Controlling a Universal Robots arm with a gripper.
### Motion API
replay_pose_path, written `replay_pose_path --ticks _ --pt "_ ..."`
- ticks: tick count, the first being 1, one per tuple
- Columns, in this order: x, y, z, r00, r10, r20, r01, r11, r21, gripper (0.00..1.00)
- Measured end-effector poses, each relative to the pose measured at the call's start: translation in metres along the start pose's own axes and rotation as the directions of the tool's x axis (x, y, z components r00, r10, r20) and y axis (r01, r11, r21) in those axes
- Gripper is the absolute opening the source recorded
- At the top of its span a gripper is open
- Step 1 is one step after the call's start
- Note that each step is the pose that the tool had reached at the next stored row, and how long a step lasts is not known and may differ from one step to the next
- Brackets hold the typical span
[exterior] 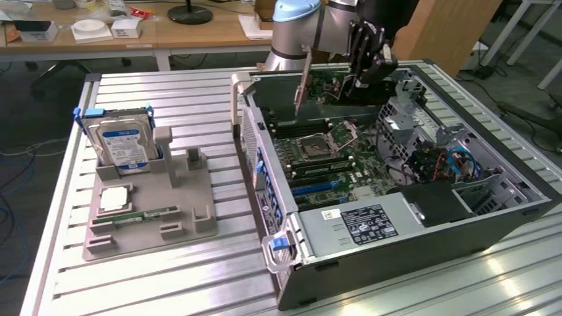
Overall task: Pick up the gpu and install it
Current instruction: 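Insert the gpu into the slot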
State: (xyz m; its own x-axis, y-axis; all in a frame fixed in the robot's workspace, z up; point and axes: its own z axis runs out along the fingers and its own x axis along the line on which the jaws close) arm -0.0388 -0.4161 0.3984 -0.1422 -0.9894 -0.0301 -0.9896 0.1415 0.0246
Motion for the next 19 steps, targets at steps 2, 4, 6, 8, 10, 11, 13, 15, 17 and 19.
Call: replay_pose_path --ticks 2,4,6,8,10,11,13,15,17,19 --pt "0.0 -0.0001 0.0024 0.9998 -0.018 0.001 0.018 0.9998 -0.0008 0.27" --pt "0.0 -0.0002 0.0031 0.9993 -0.037 0.0034 0.037 0.9993 -0.0008 0.27" --pt "0.0 -0.0003 0.004 0.9987 -0.051 0.0043 0.051 0.9987 0.0016 0.27" --pt "0.001 -0.0003 0.0051 0.9982 -0.059 0.005 0.059 0.9982 0.0082 0.27" --pt "0.001 0.0 0.0056 0.9981 -0.061 0.006 0.061 0.9978 0.0241 0.27" --pt "0.001 0.0005 0.006 0.9981 -0.062 0.0072 0.062 0.9974 0.0365 0.27" --pt "0.001 0.0027 0.0069 0.998 -0.063 0.0093 0.063 0.9963 0.0593 0.27" --pt "0.002 0.0045 0.0101 0.9974 -0.072 0.0091 0.071 0.9956 0.061 0.27" --pt "0.002 0.0071 0.0137 0.9964 -0.084 0.0093 0.083 0.9947 0.0605 0.27" --pt "0.003 0.0095 0.0174 0.9961 -0.088 0.0094 0.087 0.9943 0.0605 0.27"
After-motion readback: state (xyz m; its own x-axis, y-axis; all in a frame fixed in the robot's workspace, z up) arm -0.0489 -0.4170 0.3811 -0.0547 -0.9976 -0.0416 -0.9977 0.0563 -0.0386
